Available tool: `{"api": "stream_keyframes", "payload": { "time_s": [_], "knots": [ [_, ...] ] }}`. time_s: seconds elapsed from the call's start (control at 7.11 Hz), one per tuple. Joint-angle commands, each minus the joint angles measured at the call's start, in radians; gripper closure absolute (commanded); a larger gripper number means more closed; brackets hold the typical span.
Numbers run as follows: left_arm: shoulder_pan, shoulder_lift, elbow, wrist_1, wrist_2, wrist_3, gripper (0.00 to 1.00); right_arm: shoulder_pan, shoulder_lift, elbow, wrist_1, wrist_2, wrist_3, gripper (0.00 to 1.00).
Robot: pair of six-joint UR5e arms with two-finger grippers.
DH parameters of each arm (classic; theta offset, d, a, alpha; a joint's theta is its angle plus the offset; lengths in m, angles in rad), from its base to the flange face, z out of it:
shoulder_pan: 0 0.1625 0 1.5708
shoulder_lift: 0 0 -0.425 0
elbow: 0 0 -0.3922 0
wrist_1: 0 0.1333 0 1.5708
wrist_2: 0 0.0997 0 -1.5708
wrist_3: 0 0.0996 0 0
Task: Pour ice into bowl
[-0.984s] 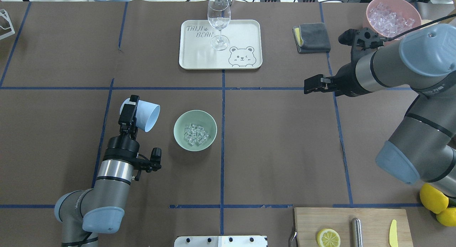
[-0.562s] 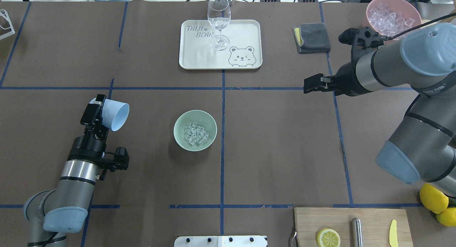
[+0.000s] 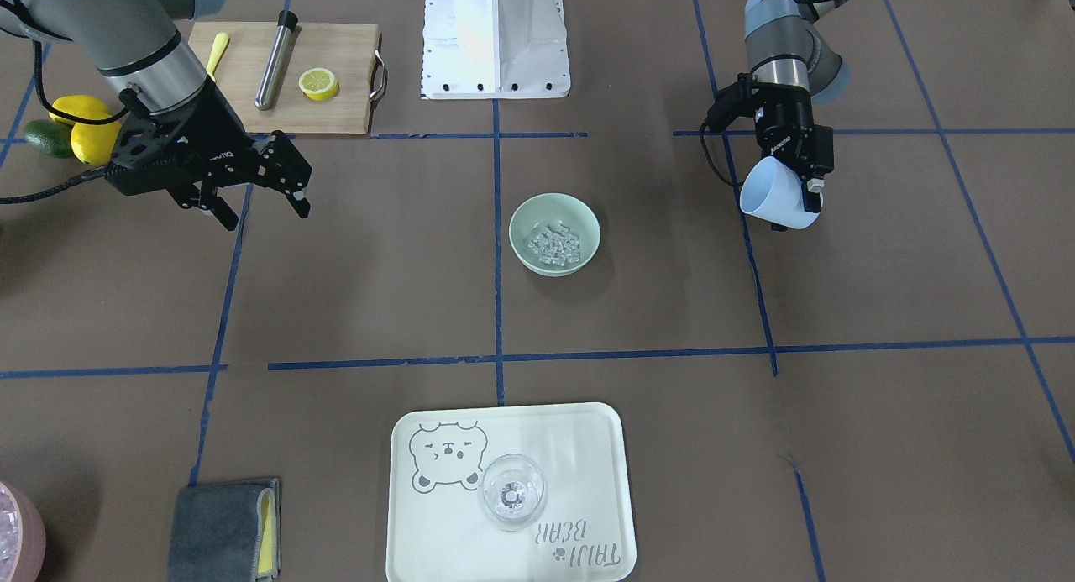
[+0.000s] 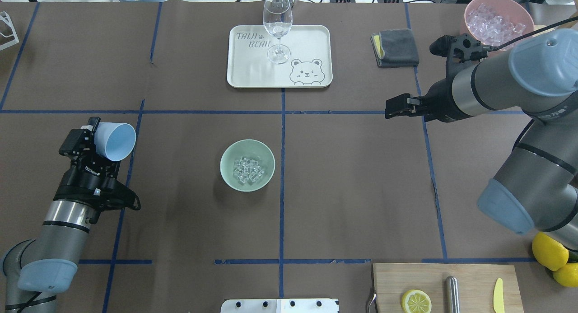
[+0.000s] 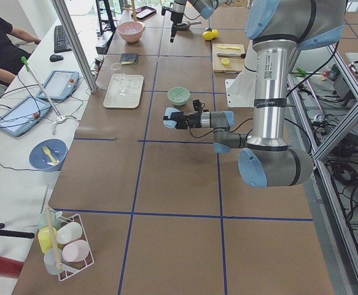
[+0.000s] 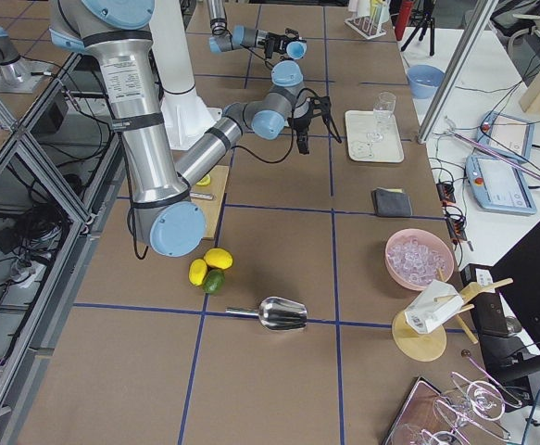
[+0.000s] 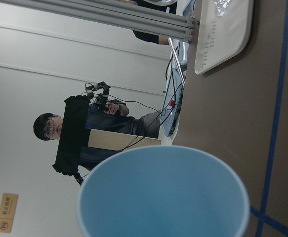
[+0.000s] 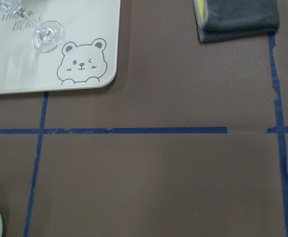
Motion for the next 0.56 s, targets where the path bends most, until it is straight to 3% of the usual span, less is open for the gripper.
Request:
{"api": "stream_keyframes", "payload": {
  "time_s": [0.0, 0.14, 0.42],
  "knots": [
    [-0.026, 0.060, 0.006, -0.001, -0.039, -0.254, 1.00, 0.000, -0.001, 0.004, 0.000, 0.000, 0.001, 0.00],
    [-0.027, 0.124, 0.006, -0.019, -0.080, -0.445, 1.00, 0.000, -0.004, 0.012, -0.002, 0.000, 0.001, 0.00],
    [-0.027, 0.167, 0.018, -0.111, -0.133, -0.599, 1.00, 0.000, -0.004, 0.015, -0.003, 0.000, 0.000, 0.00]
  ]
}}
